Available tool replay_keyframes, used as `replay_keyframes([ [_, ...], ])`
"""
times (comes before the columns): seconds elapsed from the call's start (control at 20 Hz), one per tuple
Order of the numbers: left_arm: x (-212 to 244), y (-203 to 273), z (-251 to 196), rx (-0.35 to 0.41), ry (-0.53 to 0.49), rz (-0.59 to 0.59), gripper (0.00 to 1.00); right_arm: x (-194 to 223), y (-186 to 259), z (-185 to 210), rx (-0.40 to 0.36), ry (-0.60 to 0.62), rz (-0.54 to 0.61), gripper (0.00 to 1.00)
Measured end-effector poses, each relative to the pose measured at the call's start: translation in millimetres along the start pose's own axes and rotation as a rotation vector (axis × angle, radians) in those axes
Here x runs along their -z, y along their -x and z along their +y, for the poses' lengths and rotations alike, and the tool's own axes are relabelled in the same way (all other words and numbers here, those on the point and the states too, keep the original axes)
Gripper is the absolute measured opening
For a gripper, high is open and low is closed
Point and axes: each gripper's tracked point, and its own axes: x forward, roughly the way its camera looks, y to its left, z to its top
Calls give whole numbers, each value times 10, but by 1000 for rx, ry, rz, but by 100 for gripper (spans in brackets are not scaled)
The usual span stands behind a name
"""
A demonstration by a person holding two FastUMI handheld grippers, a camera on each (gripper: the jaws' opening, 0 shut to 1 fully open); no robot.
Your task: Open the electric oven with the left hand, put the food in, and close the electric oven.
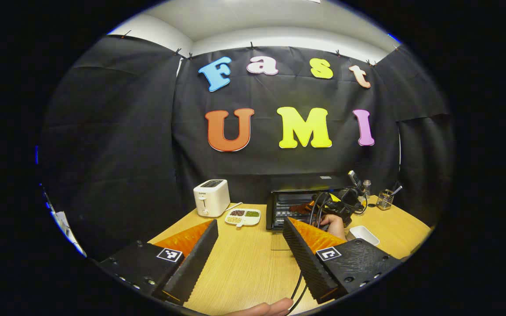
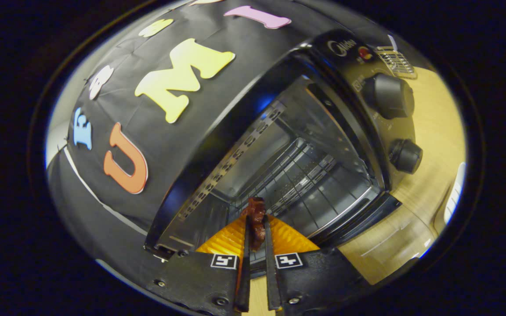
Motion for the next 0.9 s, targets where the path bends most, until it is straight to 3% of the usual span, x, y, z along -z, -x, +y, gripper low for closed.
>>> replay_keyframes([
  [0.2, 58, 51, 14, -14, -8, 20, 95, -36, 104, -21, 41, 115, -19, 25],
  [0.4, 101, 86, 73, -27, -19, 32, 95, -39, 340, 86, 1, 200, -19, 35],
  [0.7, 70, 195, -6, -8, 6, 34, 95, -94, 797, -77, -16, 209, -8, 36],
  [0.8, 69, 224, -45, -6, 1, 36, 95, -61, 910, -154, -26, 224, 0, 46],
  [0.85, 72, 237, -63, -3, 1, 38, 95, -48, 967, -192, -27, 227, 11, 39],
  [0.9, 73, 233, -103, 2, 2, 37, 95, -52, 1035, -231, -29, 231, 15, 46],
])
